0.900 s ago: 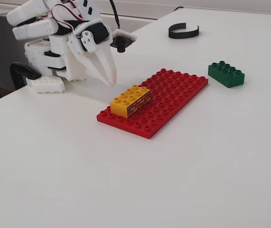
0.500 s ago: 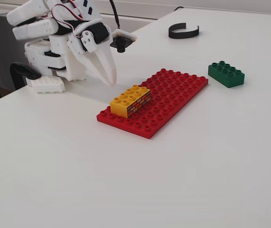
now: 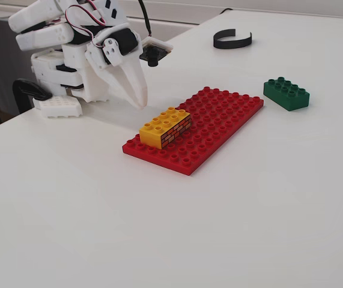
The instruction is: Grab the loose lego brick and stack it on top of the fixed one.
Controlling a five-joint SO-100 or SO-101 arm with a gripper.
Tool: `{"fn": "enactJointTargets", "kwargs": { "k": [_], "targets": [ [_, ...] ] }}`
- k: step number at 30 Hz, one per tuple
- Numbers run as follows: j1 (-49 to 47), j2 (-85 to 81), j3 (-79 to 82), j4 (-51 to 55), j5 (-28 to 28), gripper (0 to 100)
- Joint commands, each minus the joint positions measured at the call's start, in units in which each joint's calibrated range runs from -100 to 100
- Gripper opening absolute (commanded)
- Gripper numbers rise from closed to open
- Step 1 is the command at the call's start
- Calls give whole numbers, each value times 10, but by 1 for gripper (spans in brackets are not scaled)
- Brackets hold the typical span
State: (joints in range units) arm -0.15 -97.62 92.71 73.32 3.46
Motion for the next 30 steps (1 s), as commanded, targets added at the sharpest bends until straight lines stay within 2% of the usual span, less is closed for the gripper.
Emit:
{"fn": "enactJointTargets", "kwargs": {
  "k": [1,5,8,14,20,30],
  "targets": [
    [8,13,-41,4,26,1],
    [7,21,-123,4,38,1],
    [4,93,-211,-5,43,1],
    [-32,449,-480,1,47,1],
    [-90,791,-840,91,61,1],
    [-197,1167,-1342,239,86,2]
  ]
}}
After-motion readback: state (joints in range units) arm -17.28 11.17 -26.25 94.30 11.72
